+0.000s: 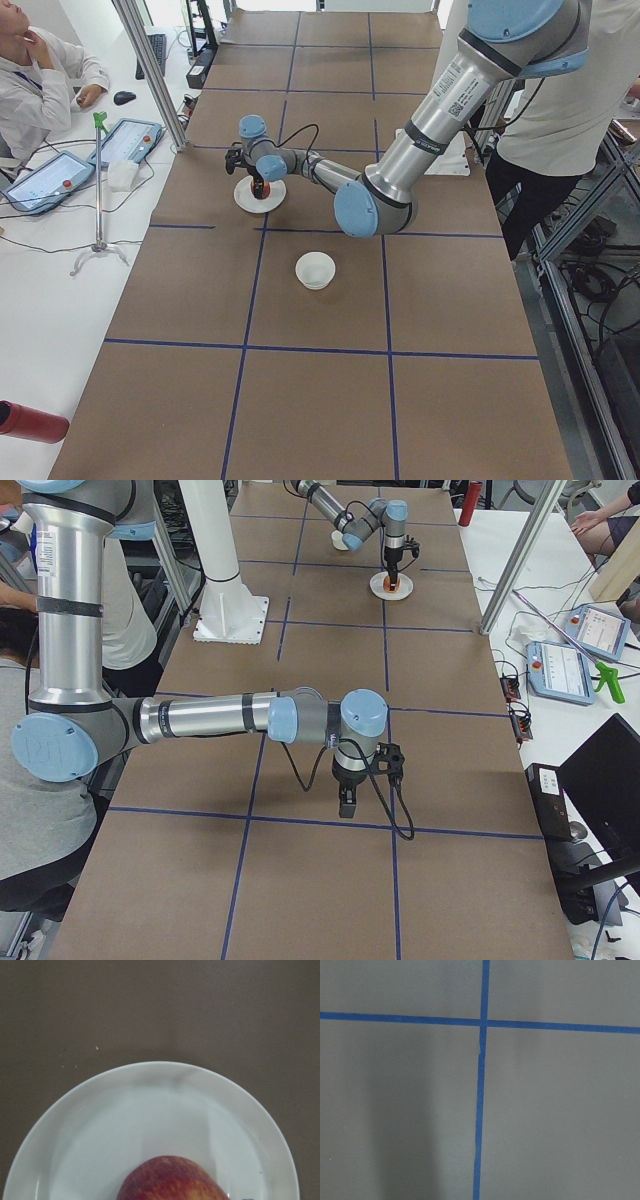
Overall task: Move apple from plate to bowl
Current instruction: 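Lower the left gripper around the apple and close it, then lift the apple with the left gripper and carry it toward the white bowl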
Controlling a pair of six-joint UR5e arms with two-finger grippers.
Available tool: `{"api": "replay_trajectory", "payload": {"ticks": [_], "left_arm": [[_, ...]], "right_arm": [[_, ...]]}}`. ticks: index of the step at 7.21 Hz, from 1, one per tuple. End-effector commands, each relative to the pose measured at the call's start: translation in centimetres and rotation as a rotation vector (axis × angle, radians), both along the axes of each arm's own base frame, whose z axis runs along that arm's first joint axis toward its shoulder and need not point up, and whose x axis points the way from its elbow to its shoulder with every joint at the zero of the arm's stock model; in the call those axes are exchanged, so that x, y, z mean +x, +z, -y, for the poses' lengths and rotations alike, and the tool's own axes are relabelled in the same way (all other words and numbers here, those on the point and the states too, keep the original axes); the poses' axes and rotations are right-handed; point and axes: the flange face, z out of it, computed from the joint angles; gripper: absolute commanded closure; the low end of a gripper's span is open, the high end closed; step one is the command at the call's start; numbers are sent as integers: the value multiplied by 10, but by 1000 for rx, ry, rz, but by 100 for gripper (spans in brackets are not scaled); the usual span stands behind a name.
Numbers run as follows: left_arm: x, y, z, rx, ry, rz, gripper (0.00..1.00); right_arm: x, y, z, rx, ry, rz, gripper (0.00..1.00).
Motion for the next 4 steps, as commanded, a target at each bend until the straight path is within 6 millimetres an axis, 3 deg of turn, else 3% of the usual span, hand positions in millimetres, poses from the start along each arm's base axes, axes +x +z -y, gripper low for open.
{"api": "replay_trajectory", "payload": {"ticks": [1,2,3,4], "left_arm": [[-3,-5,1,14,2,-6,100],[-21,-17,8,24,-18,-20,100],[-62,-14,14,36,-61,-29,100],[-89,7,-12,68,-48,-28,100]], "right_arm": [[0,0,0,0,0,0,0],[0,1,0,-1,0,0,0],[0,0,0,2,0,1,0],[0,0,0,0,0,0,0]]}}
